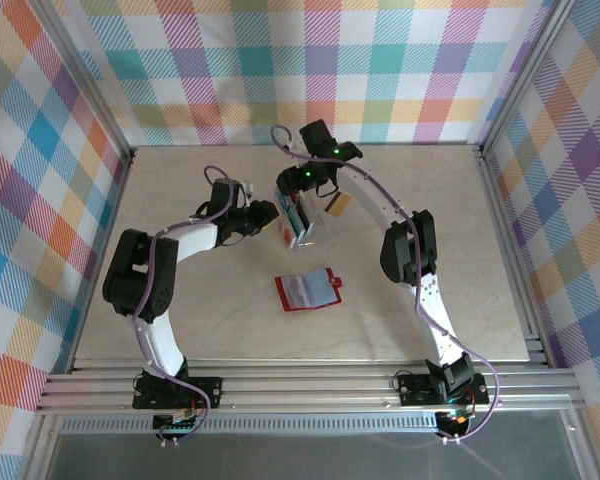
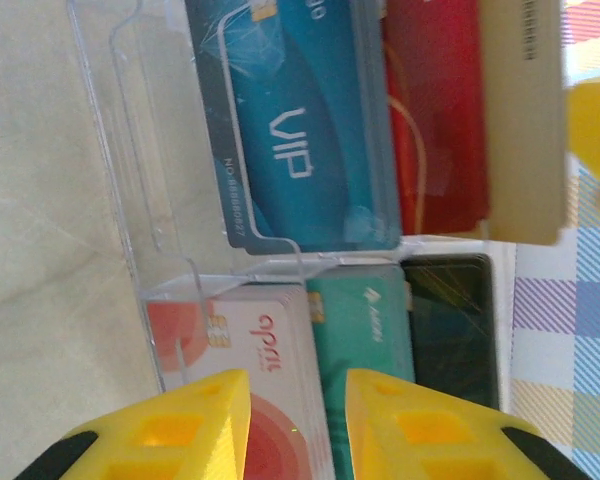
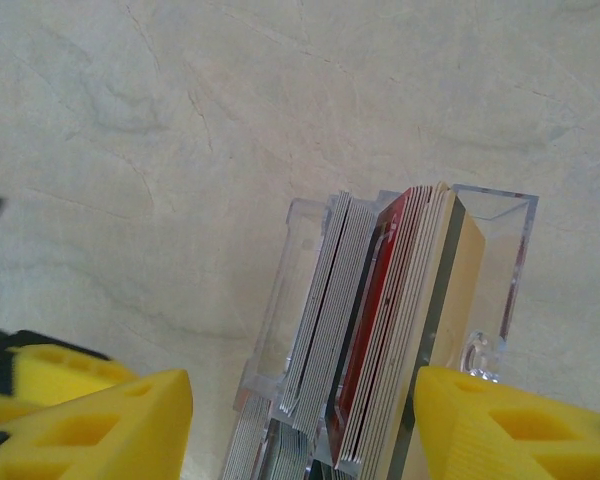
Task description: Put the credit cards into the card holder
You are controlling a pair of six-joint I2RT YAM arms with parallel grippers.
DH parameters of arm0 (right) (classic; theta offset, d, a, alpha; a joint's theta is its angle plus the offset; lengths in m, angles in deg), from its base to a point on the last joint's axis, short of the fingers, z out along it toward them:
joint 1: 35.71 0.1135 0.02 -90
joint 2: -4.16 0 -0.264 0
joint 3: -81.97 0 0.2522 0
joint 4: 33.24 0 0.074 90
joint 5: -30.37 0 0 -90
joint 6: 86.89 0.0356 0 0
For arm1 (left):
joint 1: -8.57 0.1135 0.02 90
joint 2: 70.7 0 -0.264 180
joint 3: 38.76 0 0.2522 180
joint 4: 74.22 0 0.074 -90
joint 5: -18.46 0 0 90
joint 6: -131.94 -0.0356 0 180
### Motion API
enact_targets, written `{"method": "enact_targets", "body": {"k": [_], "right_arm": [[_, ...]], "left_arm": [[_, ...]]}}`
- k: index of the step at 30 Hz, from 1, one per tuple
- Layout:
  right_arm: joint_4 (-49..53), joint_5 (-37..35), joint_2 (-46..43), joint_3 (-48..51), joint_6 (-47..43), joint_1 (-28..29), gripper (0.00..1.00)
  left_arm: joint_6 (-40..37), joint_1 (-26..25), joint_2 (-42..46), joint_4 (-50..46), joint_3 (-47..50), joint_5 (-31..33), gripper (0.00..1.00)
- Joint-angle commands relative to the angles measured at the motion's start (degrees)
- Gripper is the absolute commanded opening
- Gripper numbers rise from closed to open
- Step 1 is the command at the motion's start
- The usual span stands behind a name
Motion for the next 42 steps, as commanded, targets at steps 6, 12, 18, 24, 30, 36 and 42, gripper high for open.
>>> {"method": "enact_targets", "body": {"k": [6, 12, 18, 24, 30, 36, 42], "right_arm": [[1.98, -1.34, 3.02, -2.71, -1.52, 0.64, 0.61], [2.56, -0.59, 3.47, -3.36, -1.6, 0.66, 0.59], [2.78, 1.97, 2.7, -3.01, -1.42, 0.67, 0.53], [2.74, 3.16, 1.76, -2.65, -1.09, 0.66, 0.51], [2.78, 4.31, 1.03, -2.5, -0.74, 0.49, 0.52], [2.81, 4.78, 0.75, -2.38, -0.38, 0.23, 0.52], [2.74, 5.27, 0.35, -2.39, -0.18, 0.05, 0.51]], "left_arm": [[0.35, 0.61, -4.43, 2.24, -4.27, -3.55, 0.3], [0.32, 0.7, -5.27, 1.78, -5.3, -3.51, 0.3], [0.21, 0.72, -7.25, 1.17, -7.59, -4.03, 0.3], [-0.07, 0.7, -8.57, 0.8, -8.35, -4.12, 0.3], [-0.17, 0.7, -9.91, 0.7, -9.15, -4.44, 0.29], [-0.14, 0.7, -10.72, 0.44, -9.86, -4.53, 0.28], [-0.21, 0.7, -11.14, 0.26, -10.03, -4.47, 0.28]]}}
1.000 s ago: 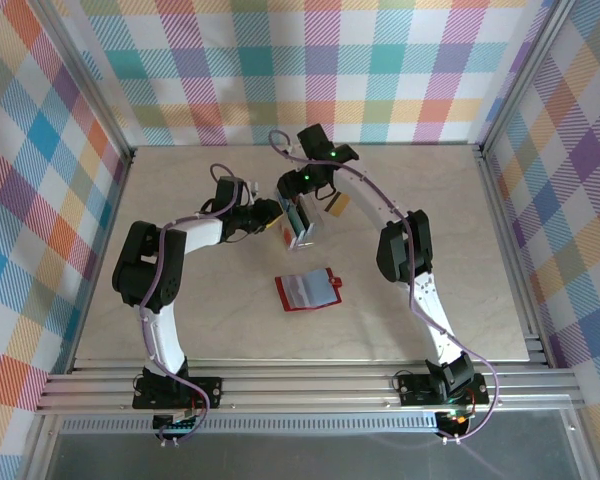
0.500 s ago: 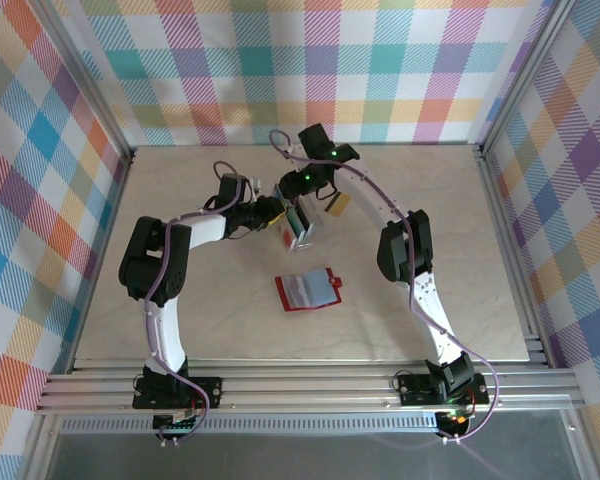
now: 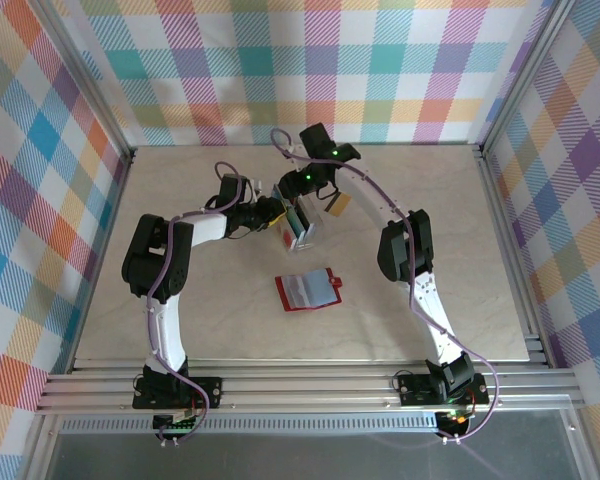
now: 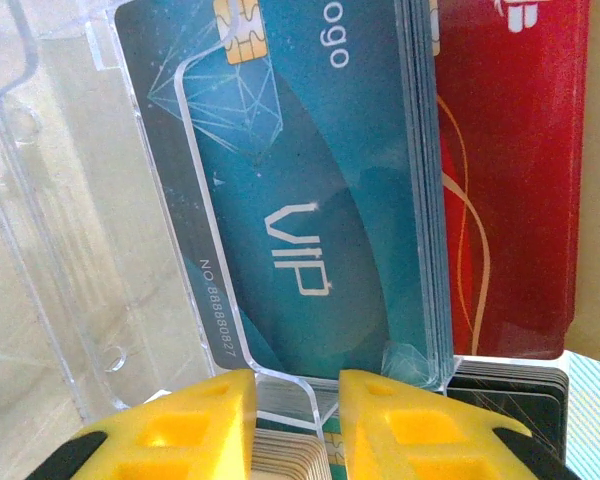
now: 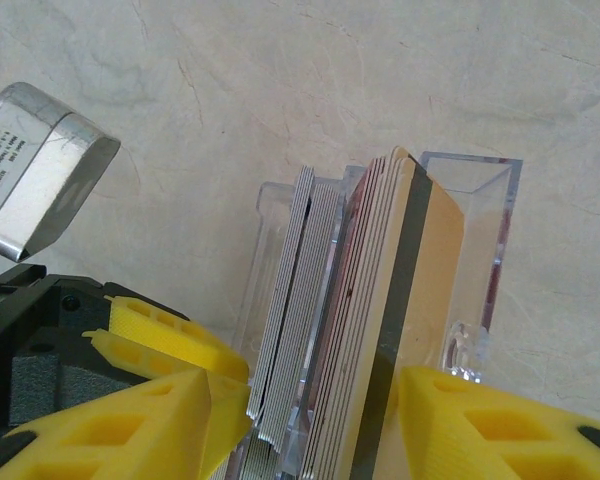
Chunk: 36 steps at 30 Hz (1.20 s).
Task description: Put the credit cards into the card holder
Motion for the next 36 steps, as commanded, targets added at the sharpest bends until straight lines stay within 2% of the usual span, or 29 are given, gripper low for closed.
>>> {"method": "enact_targets", "body": {"k": [1, 27, 36], "right_arm": [[1.29, 3.4, -2.36, -0.78, 0.86, 0.48, 0.51], [0.23, 3.21, -4.6, 1.19, 1.06, 0.44, 0.47], [0.35, 2.39, -4.69, 1.18, 1.22, 0.26, 0.4]], "left_arm": [[-0.24, 0.41, -1.37, -0.57, -1.81, -0.25, 0.28], [-0.19, 0.5, -2.17, -0.83, -2.33, -0.16, 0.26], [-0.21, 0.57, -2.25, -0.97, -2.34, -0.16, 0.26]]}}
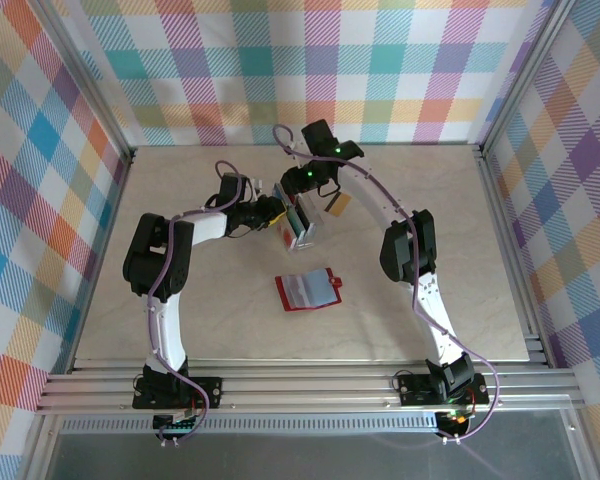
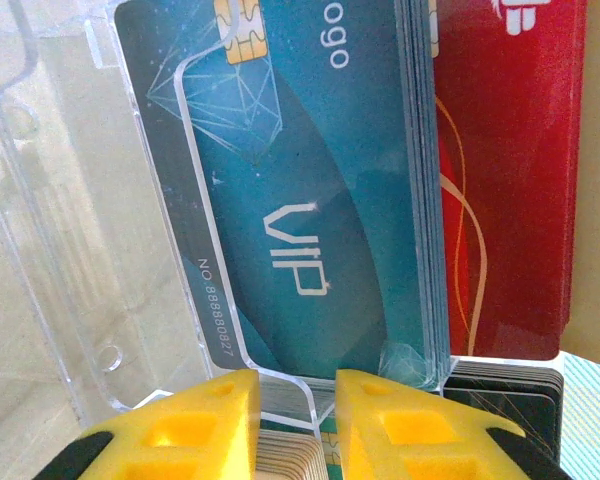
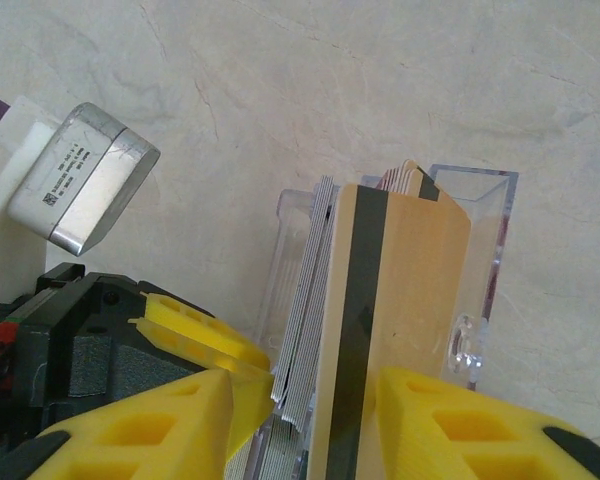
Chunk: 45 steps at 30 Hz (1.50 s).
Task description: Put the credit cards into the card holder
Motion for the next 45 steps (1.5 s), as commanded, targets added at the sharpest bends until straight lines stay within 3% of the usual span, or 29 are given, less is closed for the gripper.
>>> {"method": "enact_targets", "body": {"k": [1, 33, 34, 36, 38, 45], "right_arm": [[0.48, 1.74, -2.98, 0.66, 0.39, 0.55, 0.39], [1.1, -4.48, -4.39, 0.24, 1.02, 0.33, 0.15], [1.08, -4.45, -4.26, 0.22, 0.97, 0.28, 0.16], [1.46, -4.47, -3.68, -0.47, 0.87, 0.3, 0.31], [2.47, -4.29, -2.43, -2.16, 0.76, 0.3, 0.38], [4.07, -3.25, 1.12, -5.63, 0.52, 0.31, 0.43]], "left_arm": [[-0.32, 0.48, -1.49, -0.76, -1.25, 0.8, 0.26], [-0.23, 0.74, 0.03, -1.29, -0.49, 0.97, 0.25], [-0.17, 0.83, -0.07, -1.28, -0.4, 0.98, 0.25], [-0.17, 0.83, -0.3, -1.23, -0.56, 0.74, 0.25], [-0.09, 0.83, -0.42, -1.26, -0.6, 0.63, 0.25], [-0.16, 0.83, -0.52, -1.19, -0.66, 0.58, 0.25]]}}
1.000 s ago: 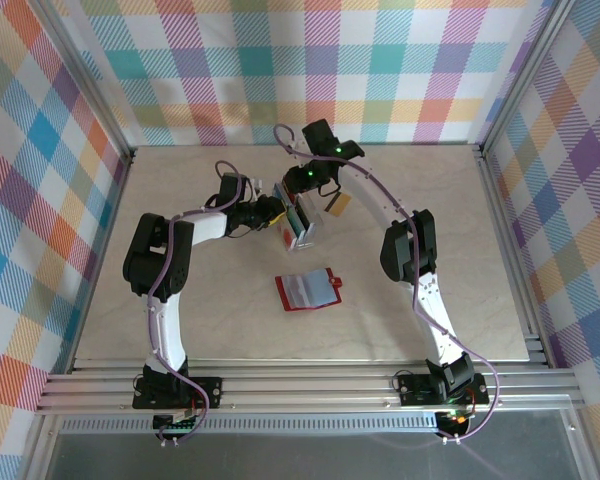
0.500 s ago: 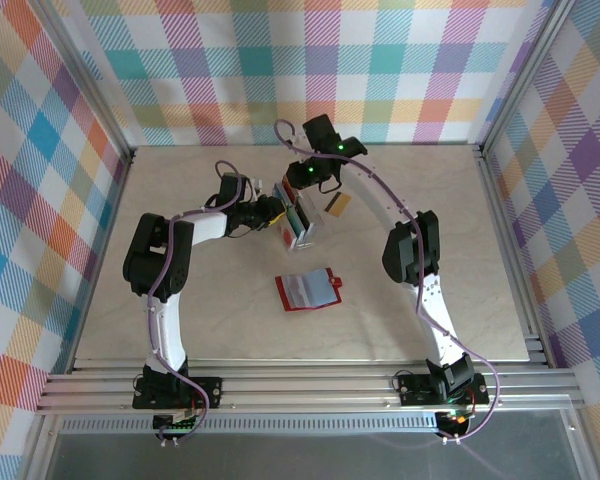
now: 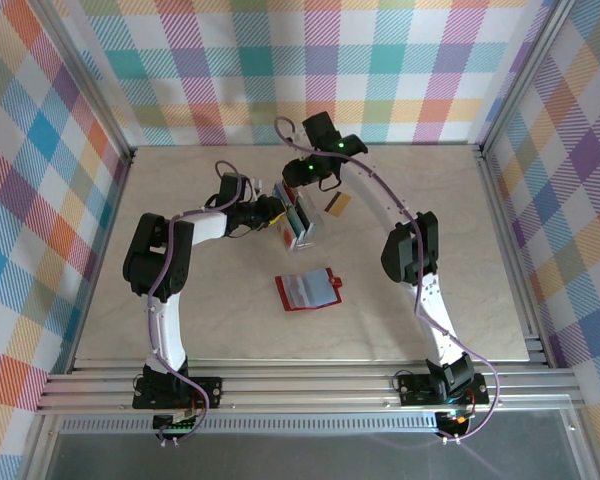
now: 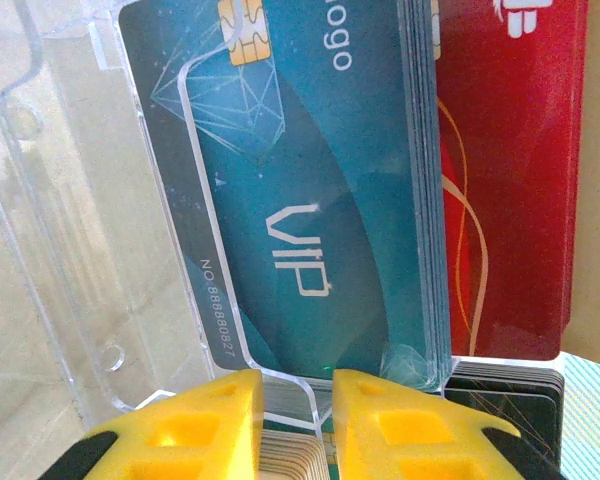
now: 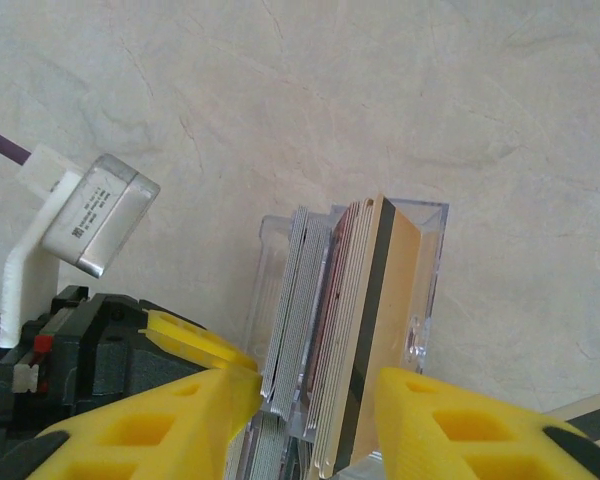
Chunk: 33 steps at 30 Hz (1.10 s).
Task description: Put the credit cards into the card holder
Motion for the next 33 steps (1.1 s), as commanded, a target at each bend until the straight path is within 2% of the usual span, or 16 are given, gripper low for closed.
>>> {"method": "enact_targets", "body": {"k": [1, 16, 24, 33], "right_arm": [[1.96, 1.43, 2.58, -2.11, -0.18, 0.22, 0.43], [2.62, 2.27, 5.56, -3.48, -0.66, 0.74, 0.42], [3.01, 7.16, 4.71, -3.38, -0.76, 0.83, 0.38], [1.88, 6.9, 2.98, -1.53, -0.48, 0.86, 0.32]], "left_arm": [[-0.08, 0.61, -0.48, -1.23, -0.66, 0.67, 0.25], [-0.03, 0.61, -0.24, -1.31, -0.72, 0.62, 0.24], [-0.13, 0.63, -0.71, -1.42, -0.98, 0.61, 0.24], [-0.11, 0.61, -1.23, -1.5, -1.33, 0.37, 0.24]]}}
